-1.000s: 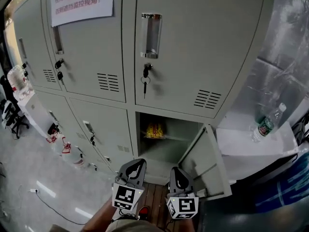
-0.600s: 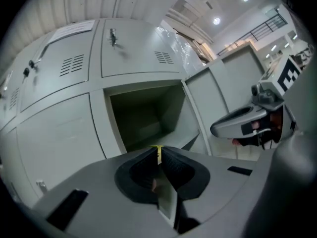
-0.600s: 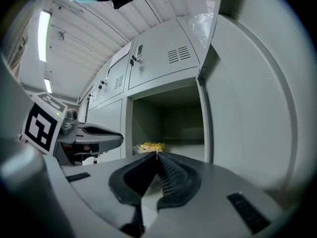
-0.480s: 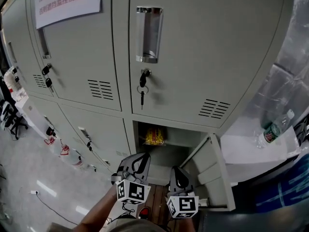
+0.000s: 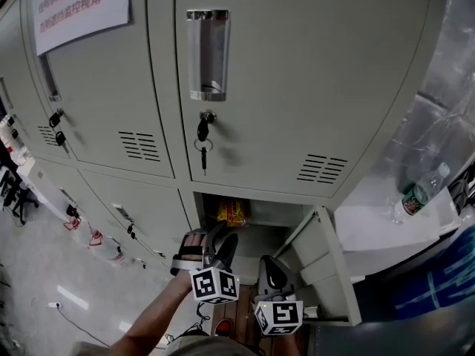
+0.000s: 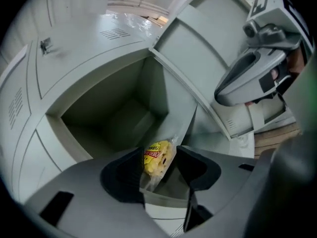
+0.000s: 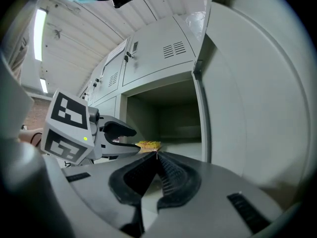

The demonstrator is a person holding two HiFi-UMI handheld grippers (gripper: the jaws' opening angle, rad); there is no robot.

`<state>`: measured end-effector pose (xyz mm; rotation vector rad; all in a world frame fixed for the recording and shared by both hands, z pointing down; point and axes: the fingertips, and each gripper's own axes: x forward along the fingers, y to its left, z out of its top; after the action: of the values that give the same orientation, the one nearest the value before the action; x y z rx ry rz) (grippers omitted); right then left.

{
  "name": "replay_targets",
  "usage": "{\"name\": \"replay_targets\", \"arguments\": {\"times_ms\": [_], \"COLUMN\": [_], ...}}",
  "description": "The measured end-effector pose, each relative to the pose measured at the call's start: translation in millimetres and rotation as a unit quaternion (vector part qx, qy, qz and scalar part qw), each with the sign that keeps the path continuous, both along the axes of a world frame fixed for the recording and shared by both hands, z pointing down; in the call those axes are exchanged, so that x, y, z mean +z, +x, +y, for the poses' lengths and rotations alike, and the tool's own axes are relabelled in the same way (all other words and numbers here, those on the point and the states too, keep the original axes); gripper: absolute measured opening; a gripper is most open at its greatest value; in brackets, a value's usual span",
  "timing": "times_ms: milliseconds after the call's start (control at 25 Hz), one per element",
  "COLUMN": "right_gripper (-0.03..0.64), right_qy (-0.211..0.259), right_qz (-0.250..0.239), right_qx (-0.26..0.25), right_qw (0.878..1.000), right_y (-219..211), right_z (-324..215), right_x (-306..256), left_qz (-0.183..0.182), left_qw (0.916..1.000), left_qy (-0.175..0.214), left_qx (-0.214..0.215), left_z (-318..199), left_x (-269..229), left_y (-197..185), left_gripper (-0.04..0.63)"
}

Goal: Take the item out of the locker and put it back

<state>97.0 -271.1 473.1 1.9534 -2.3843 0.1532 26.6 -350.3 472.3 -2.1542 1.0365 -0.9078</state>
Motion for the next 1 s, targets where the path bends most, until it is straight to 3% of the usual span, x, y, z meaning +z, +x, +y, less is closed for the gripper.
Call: {"name": "replay_targets", "arguments": {"times_ms": [600, 760, 1000], "right_gripper": [0.018, 0.018, 0.018], "right_qy": [-0.011, -0.012, -0.012], "right_qz": [0.003, 0.002, 0.002], "right_qx": [0.025, 0.026, 0.024], "right_qw": [1.0, 1.0, 1.0], "right_y": [11, 11, 11], "right_z": [0, 0, 0], "right_x": [4, 5, 5], "left_qz": [-0.062, -0.05, -0.05], "left_qw": [0.9967, 0.9966, 0.9963], "left_qy": [0.001, 0.014, 0.017], "left_qx": [-0.052, -0.064, -0.067], "left_z": [-32, -35, -35], "left_x": [34, 32, 30], "left_y": [12, 12, 8], "left_gripper": [0.235, 0.172, 0.137]}}
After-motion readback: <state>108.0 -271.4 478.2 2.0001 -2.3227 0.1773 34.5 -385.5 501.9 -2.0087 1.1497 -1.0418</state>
